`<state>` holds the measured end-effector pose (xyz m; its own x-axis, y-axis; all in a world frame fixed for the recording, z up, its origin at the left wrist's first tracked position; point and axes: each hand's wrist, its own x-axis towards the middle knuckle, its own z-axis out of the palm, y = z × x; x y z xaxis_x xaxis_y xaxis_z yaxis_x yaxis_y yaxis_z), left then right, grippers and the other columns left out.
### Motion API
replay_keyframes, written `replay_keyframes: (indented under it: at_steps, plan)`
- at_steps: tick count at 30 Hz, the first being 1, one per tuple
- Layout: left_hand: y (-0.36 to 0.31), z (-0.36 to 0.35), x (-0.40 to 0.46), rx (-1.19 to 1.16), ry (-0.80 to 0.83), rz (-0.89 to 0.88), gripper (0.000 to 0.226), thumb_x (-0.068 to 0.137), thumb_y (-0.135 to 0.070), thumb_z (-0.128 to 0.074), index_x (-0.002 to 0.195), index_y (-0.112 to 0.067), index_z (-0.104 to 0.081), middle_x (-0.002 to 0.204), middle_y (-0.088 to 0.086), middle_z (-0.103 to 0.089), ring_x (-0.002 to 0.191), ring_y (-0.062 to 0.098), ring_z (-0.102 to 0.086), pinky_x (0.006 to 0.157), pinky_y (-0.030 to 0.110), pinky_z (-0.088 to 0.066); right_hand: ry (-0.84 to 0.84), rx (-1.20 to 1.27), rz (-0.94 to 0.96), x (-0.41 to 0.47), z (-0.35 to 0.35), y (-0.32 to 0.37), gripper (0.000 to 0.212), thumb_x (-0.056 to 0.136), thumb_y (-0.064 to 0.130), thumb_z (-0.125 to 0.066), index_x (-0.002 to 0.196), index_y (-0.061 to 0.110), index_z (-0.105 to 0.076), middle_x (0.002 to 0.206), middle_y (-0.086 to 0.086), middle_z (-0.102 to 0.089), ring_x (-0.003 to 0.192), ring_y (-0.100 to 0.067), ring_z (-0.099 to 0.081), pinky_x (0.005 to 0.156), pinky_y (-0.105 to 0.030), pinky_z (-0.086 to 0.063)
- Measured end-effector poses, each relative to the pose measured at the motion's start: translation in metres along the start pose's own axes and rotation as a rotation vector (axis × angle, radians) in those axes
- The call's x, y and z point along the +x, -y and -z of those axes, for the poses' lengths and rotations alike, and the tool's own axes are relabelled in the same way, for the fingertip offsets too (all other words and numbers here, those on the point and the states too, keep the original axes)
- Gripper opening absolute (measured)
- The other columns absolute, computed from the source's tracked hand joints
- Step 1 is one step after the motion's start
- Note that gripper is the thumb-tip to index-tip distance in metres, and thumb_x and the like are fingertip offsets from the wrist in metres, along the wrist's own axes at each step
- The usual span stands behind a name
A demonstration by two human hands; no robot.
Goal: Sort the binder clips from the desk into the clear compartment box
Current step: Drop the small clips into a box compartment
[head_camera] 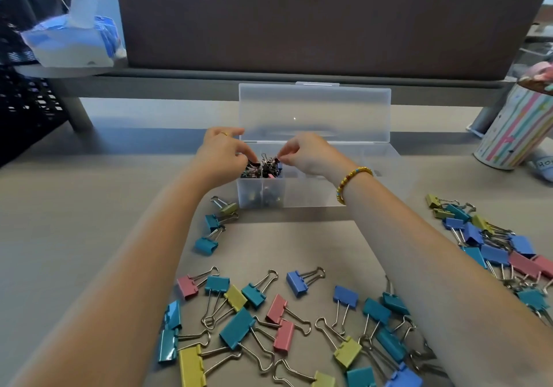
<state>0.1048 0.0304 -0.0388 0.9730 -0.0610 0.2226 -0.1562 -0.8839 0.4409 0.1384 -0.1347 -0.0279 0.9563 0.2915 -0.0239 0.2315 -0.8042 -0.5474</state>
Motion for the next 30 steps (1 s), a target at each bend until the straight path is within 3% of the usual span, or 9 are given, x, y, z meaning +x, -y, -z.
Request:
replay_keyframes:
  at_steps: [3,6,11,14,19,24,27,30]
  plan:
    - [0.0,0.0,0.002,0.025,0.059,0.011,0.038,0.089,-0.009,-0.038,0.103,-0.017,-0.072,0.151,-0.001,-0.03,0.14,0.02,-0.011,0.112,0.038,-0.019,0.045,-0.018,0.028,0.0,0.0,-0.001,0.022,0.091,0.018,-0.059,0.11,0.011,-0.069,0.108,-0.009,-0.066,0.088,-0.014,-0.052,0.072,-0.021,-0.036]
    - [0.0,-0.004,0.002,0.069,0.116,0.012,0.035,0.09,-0.013,-0.04,0.104,-0.015,-0.072,0.153,-0.002,-0.025,0.141,0.02,-0.01,0.113,0.036,-0.017,0.048,-0.042,0.044,0.0,0.002,0.0,0.021,0.093,0.016,-0.057,0.109,0.014,-0.07,0.108,-0.008,-0.066,0.086,-0.015,-0.051,0.061,-0.02,-0.037]
    - [-0.003,-0.007,0.002,0.098,0.111,0.013,0.036,0.091,-0.013,-0.039,0.108,-0.017,-0.07,0.15,0.003,-0.033,0.139,0.025,-0.016,0.111,0.04,-0.023,0.087,-0.109,0.042,-0.004,0.001,0.001,0.036,0.094,0.0,-0.043,0.115,0.017,-0.067,0.12,-0.007,-0.063,0.108,-0.02,-0.056,0.078,-0.021,-0.039]
    - [-0.014,-0.003,-0.001,0.054,0.016,-0.014,0.033,0.092,-0.011,-0.039,0.108,-0.014,-0.068,0.137,0.007,-0.048,0.134,0.024,-0.027,0.107,0.038,-0.027,-0.004,-0.054,0.057,-0.016,0.01,-0.002,0.036,0.094,0.0,-0.04,0.115,0.015,-0.066,0.118,-0.007,-0.062,0.108,-0.019,-0.056,0.078,-0.021,-0.038]
    - [-0.066,-0.009,-0.01,-0.13,-0.097,-0.115,0.03,0.094,-0.008,-0.04,0.113,-0.008,-0.063,0.124,0.009,-0.058,0.117,0.023,-0.048,0.099,0.03,-0.035,-0.197,0.044,0.066,-0.057,0.048,-0.028,0.034,0.094,0.0,-0.039,0.113,0.011,-0.066,0.104,-0.006,-0.062,0.088,-0.011,-0.051,0.067,-0.018,-0.041]
    - [-0.133,-0.042,-0.028,-0.232,-0.02,-0.308,0.029,0.089,-0.004,-0.046,0.113,-0.007,-0.063,0.11,0.006,-0.065,0.104,0.017,-0.058,0.085,0.014,-0.036,-0.287,0.046,0.002,-0.122,0.076,-0.081,0.029,0.093,0.003,-0.045,0.108,0.015,-0.067,0.096,-0.001,-0.063,0.088,-0.008,-0.054,0.078,-0.016,-0.038]
    - [-0.163,-0.067,-0.037,-0.265,0.068,-0.344,0.027,0.088,-0.003,-0.048,0.108,-0.008,-0.065,0.106,0.006,-0.067,0.1,0.017,-0.06,0.087,0.018,-0.041,-0.228,0.021,-0.069,-0.153,0.081,-0.111,0.023,0.094,0.009,-0.05,0.106,0.019,-0.066,0.098,0.002,-0.062,0.09,-0.009,-0.054,0.081,-0.021,-0.041]
    - [-0.182,-0.088,-0.045,-0.24,0.191,-0.365,0.021,0.089,-0.006,-0.053,0.102,-0.011,-0.069,0.104,0.005,-0.067,0.097,0.016,-0.06,0.091,0.027,-0.047,-0.187,0.081,-0.127,-0.169,0.082,-0.135,0.017,0.093,0.009,-0.053,0.095,0.023,-0.063,0.106,-0.012,-0.064,0.089,-0.019,-0.057,0.079,-0.029,-0.05]
